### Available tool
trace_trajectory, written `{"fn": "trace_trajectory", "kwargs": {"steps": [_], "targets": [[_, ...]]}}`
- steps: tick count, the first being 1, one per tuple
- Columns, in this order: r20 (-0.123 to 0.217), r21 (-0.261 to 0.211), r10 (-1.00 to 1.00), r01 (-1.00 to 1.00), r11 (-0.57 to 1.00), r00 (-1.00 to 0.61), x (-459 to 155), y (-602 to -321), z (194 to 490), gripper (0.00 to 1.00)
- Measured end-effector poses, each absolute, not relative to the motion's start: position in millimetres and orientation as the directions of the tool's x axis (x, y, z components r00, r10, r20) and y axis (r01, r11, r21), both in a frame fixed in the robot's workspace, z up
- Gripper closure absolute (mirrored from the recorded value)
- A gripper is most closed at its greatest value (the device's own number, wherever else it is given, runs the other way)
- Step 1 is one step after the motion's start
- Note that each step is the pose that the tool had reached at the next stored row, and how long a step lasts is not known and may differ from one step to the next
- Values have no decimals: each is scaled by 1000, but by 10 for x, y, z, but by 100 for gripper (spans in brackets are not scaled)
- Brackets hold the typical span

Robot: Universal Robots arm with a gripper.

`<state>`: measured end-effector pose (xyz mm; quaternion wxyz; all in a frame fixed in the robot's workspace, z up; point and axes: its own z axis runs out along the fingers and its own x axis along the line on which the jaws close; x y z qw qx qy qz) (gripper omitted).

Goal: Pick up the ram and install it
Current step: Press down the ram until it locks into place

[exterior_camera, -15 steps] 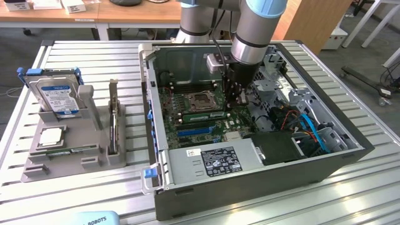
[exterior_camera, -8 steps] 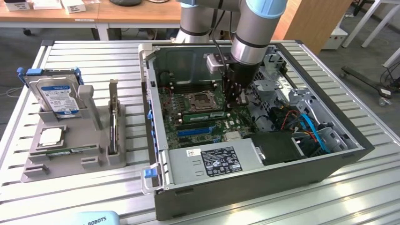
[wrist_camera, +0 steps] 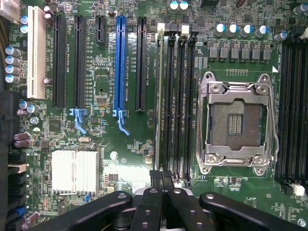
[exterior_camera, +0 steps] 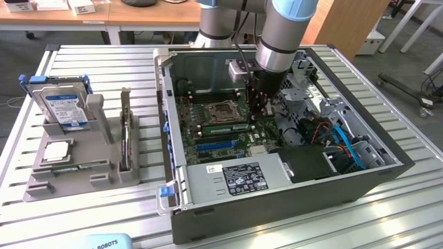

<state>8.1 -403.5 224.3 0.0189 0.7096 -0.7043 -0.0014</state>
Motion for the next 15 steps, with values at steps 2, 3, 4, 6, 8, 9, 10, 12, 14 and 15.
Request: {"fn": "trace_trajectory", "kwargs": {"steps": [2, 3, 4, 6, 8, 9, 10, 12, 14, 15], "targets": [[24, 29, -1000, -1000, -7, 8, 81, -4034, 2235, 90], [25, 29, -1000, -1000, -7, 8, 81, -4034, 2232, 90], [25, 29, -1000, -1000, -7, 8, 81, -4035, 2231, 90], [25, 29, -1000, -1000, -7, 8, 81, -4035, 2231, 90], [25, 29, -1000, -1000, -7, 8, 81, -4035, 2230, 90], [25, 29, -1000, -1000, -7, 8, 81, -4035, 2230, 90], [25, 29, -1000, -1000, -7, 8, 81, -4035, 2230, 90], [25, 29, -1000, -1000, -7, 8, 81, -4035, 2230, 90], [25, 29, -1000, -1000, -7, 8, 81, -4035, 2228, 90], [25, 29, -1000, -1000, -7, 8, 81, -4035, 2228, 90]]}}
